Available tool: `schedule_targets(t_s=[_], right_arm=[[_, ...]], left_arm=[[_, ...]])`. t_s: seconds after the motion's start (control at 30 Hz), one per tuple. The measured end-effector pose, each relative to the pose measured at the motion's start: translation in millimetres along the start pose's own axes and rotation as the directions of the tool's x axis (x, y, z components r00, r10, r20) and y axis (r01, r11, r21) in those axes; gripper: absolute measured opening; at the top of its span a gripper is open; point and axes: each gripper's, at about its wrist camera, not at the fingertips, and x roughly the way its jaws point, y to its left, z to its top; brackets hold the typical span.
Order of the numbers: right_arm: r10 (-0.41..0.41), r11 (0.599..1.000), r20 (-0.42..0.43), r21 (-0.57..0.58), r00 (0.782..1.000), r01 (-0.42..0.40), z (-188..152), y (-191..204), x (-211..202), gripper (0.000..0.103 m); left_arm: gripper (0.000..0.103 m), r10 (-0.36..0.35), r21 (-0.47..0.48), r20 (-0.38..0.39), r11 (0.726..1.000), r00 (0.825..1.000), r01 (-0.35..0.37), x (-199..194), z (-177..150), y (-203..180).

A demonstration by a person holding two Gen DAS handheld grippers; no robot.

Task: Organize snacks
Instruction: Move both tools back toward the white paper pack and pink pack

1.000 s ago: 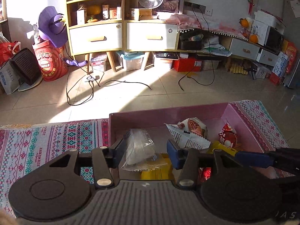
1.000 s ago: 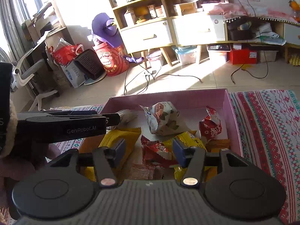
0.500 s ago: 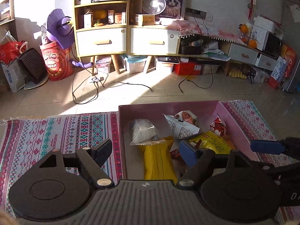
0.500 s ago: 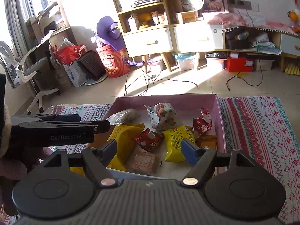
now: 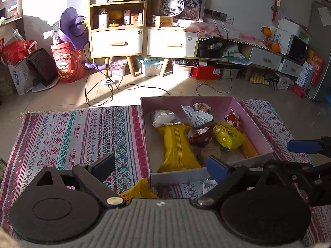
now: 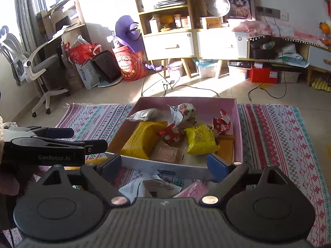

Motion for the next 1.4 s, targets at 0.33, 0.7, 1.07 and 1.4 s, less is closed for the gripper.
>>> schedule_targets(t_s=[0.33, 0.7, 1.07, 1.4], right_arm=[[-0.004, 1.0, -0.005, -0.001, 1.0, 0.004, -18.6, 2.1, -13.5, 0.092], [-0.024, 0.998, 0.019, -0.052, 1.0, 0.025, -48.8, 0.4, -28.6, 0.098], [-0.013, 0.995, 0.073, -0.096, 0.997, 0.02, -73.9, -8.5, -37.6, 0.102], [-0.057, 0.993, 0.007, -0.104, 0.998, 0.057, -89.1, -23.5, -32.6, 0.102]], left_arm=[[0.103, 0.003, 0.017, -0.035, 1.0, 0.999, -0.002, -15.2, -26.4, 4.5], [0.103, -0.032, 0.062, -0.063, 0.997, 0.997, 0.036, -24.1, -65.7, 0.2], [0.103, -0.063, 0.094, -0.045, 0.993, 0.997, 0.067, -32.8, -89.6, -9.8], [0.103, -0.09, 0.116, -0.003, 0.989, 0.996, 0.09, -20.6, -90.8, -26.5]])
